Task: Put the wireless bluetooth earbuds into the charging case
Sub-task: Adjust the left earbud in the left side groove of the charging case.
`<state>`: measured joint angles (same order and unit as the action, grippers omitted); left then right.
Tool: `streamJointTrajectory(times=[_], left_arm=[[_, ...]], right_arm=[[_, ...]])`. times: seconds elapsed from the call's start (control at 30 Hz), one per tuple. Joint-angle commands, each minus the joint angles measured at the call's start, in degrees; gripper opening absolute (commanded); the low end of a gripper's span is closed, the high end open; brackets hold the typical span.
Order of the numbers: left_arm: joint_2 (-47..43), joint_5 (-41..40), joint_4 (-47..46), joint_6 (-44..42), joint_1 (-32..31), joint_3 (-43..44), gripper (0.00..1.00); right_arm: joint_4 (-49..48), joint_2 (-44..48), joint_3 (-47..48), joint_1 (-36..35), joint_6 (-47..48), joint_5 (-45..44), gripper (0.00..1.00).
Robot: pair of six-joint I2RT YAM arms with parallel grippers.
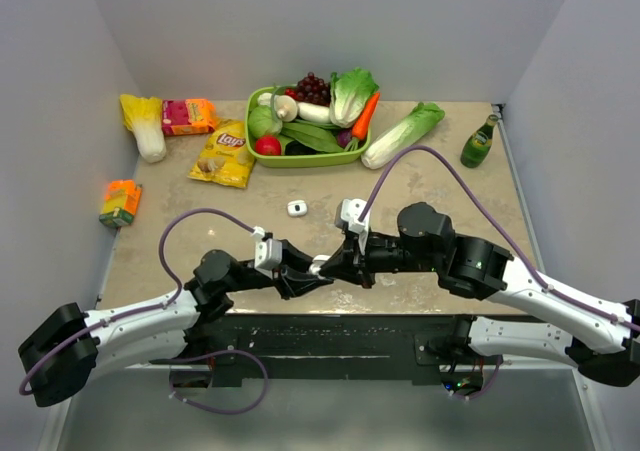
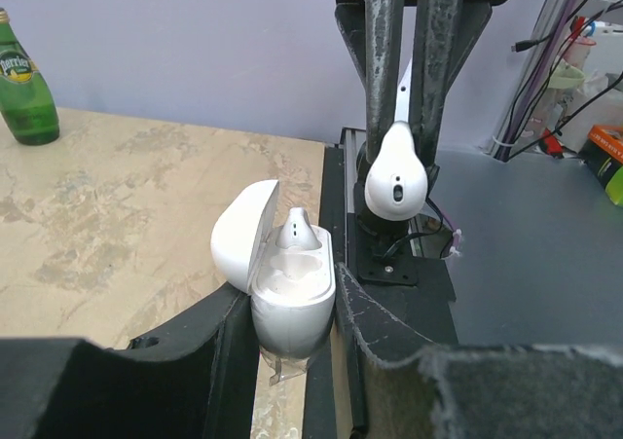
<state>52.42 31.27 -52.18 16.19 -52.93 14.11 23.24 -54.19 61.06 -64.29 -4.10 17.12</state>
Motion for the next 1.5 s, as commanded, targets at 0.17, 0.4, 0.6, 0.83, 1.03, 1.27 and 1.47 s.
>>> streamJointTrajectory(times=[0.17, 0.4, 0.6, 0.83, 1.03, 1.27, 1.47], left_arm=[[-1.36, 0.46, -2.66, -1.68, -0.42, 0.39, 0.00], [-2.06, 1.43, -3.71, -1.42, -0.77, 0.48, 0.00], [-2.15, 2.31, -4.59, -1.24, -1.21, 0.83, 0.00], [-1.89, 3.01, -5.03, -0.98, -1.92, 1.10, 0.00], [-2.50, 2.75, -4.77, -1.15, -2.18, 1.45, 0.00], [-3.03, 2.83, -3.98, -1.42, -2.27, 1.98, 0.00], [-2.86, 2.84, -3.54, -1.51, -2.27, 2.41, 0.00]], right_arm=[[1.45, 0.41, 1.35, -0.31, 0.93, -0.25, 0.00], [2.24, -0.03, 0.91, -0.22, 1.64, -1.39, 0.00], [2.33, -0.47, 0.55, -0.22, 1.99, -2.01, 0.00], [1.80, -0.91, 0.47, -0.22, 2.25, -2.01, 0.00], [2.51, -1.18, 0.29, -0.22, 2.60, -1.48, 0.00], [3.91, -0.91, -0.67, -0.22, 2.87, -0.08, 0.00], [4.62, -1.00, -1.29, -0.31, 3.13, 2.12, 0.00]])
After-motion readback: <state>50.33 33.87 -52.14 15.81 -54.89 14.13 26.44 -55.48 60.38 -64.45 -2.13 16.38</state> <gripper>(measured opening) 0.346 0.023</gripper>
